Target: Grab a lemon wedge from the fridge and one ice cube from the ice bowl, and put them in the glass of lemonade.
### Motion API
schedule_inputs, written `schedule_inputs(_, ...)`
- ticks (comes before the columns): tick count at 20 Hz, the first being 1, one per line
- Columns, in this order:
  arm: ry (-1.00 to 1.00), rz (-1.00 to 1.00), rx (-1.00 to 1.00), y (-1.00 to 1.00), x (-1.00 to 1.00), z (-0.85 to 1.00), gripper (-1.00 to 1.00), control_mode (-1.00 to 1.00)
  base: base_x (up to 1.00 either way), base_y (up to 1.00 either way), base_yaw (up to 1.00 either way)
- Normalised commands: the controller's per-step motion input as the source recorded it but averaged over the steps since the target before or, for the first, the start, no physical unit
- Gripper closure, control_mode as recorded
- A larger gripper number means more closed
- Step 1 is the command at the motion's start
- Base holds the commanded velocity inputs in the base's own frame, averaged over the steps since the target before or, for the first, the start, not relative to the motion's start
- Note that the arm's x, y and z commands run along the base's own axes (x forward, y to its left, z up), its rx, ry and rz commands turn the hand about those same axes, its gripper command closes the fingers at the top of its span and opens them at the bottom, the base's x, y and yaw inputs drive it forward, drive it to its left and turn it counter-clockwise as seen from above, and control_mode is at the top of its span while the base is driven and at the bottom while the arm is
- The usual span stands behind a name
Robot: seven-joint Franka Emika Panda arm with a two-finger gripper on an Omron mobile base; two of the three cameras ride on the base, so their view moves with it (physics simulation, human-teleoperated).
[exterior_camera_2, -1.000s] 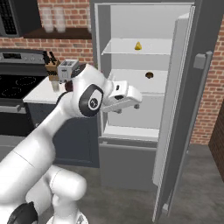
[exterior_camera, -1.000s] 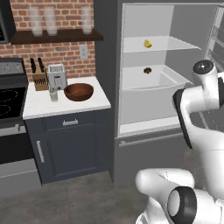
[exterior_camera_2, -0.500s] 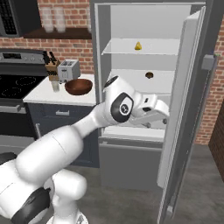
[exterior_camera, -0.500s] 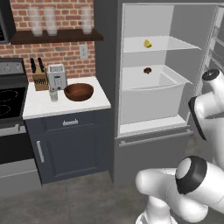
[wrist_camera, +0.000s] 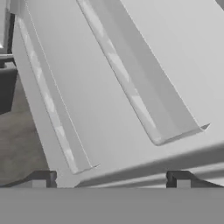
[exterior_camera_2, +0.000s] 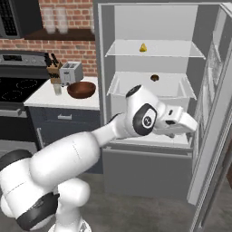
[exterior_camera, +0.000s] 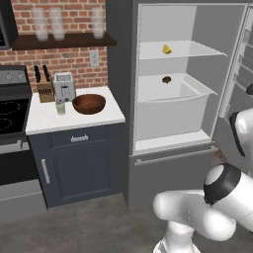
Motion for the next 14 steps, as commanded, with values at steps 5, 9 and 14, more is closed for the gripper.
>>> schedule_inputs(5, -0.38, 0.04, -0.06, 0.99, -0.33, 0.71, -1.0, -1.0, 0.0, 0.0, 0.0)
schedule_inputs(9, -0.38, 0.0, 0.0, 1.0, -0.36, 0.46, -1.0, -1.0, 0.0, 0.0, 0.0)
schedule_inputs(14, -0.2, 0.0, 0.07, 1.0, -0.32, 0.07, -1.0, -1.0, 0.0, 0.0, 0.0)
